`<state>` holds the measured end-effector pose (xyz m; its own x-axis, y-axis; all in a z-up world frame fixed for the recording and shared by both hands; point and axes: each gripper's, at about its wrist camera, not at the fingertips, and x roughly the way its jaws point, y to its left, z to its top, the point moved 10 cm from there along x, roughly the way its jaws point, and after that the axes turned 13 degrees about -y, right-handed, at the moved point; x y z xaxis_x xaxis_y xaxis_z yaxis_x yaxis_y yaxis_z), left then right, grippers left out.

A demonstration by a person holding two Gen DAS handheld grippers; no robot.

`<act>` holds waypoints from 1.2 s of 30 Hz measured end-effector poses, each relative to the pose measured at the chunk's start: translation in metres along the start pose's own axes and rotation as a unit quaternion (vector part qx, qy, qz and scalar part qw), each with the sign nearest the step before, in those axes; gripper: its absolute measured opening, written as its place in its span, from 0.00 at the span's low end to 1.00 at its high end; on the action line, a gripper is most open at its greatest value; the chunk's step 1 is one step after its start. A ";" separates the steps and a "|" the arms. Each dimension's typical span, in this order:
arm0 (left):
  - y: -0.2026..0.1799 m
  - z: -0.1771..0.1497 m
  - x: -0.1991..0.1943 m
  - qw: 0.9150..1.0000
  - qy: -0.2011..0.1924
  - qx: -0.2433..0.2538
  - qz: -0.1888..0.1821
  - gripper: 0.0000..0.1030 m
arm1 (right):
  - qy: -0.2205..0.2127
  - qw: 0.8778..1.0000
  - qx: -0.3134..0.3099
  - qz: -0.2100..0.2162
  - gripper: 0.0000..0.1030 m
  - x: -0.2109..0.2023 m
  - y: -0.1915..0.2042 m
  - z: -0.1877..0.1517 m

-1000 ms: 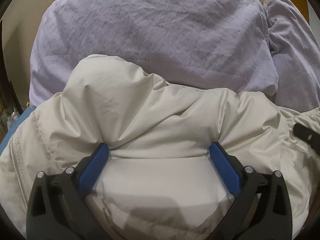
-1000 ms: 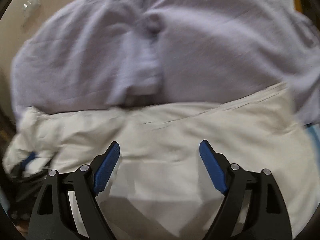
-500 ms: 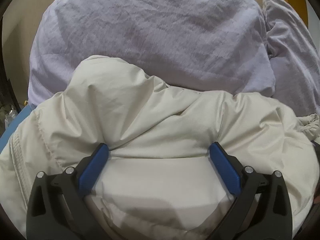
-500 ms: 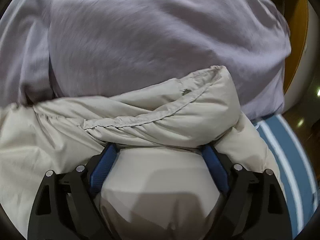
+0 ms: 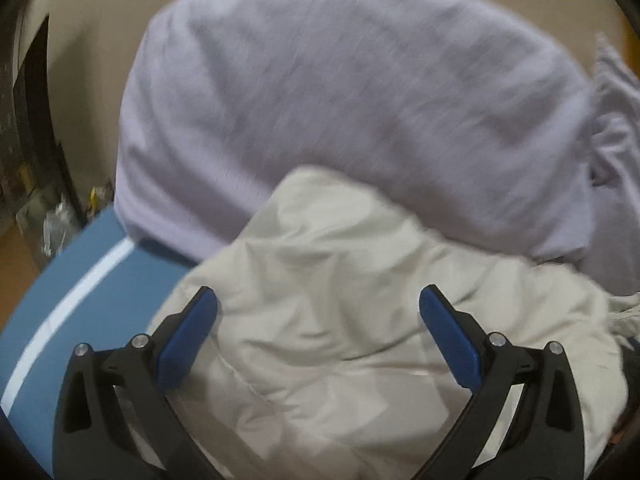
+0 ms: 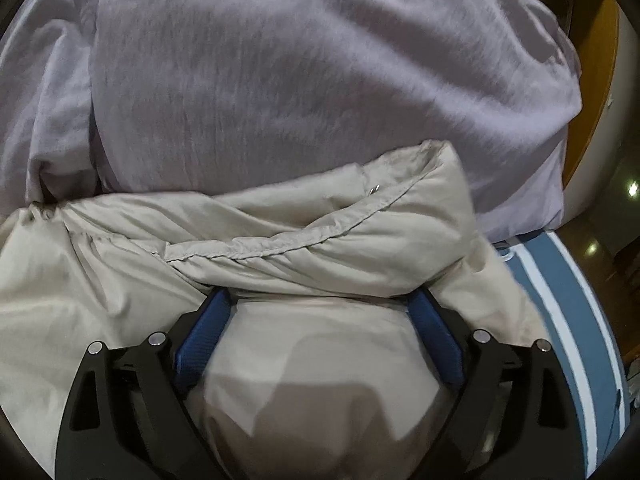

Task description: Fold large clothes

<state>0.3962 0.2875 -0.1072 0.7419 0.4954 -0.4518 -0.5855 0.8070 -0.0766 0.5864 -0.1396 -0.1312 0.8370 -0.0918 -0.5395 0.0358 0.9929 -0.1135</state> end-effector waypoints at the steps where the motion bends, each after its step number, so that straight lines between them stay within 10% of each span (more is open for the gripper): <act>1: 0.005 -0.007 0.009 1.000 0.010 0.003 0.012 0.98 | -0.007 1.000 0.009 0.010 0.88 -0.006 0.002 0.004; 11: 0.009 -0.025 0.025 0.999 0.011 0.028 0.034 0.98 | -0.046 0.976 0.035 0.211 0.89 -0.081 0.106 0.023; 17: 0.010 -0.027 0.026 0.999 0.009 0.031 0.037 0.98 | -0.067 0.978 -0.074 0.182 0.92 -0.074 0.155 -0.012; 36: -0.003 -0.027 0.016 0.998 0.002 0.041 0.046 0.98 | -0.022 0.976 -0.021 0.216 0.99 -0.042 0.145 -0.029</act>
<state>0.4011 0.2845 -0.1387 0.6841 0.5678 -0.4578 -0.6226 0.7816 0.0390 0.5408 0.0059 -0.1494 0.7909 0.3395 -0.5091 -0.3480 0.9339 0.0822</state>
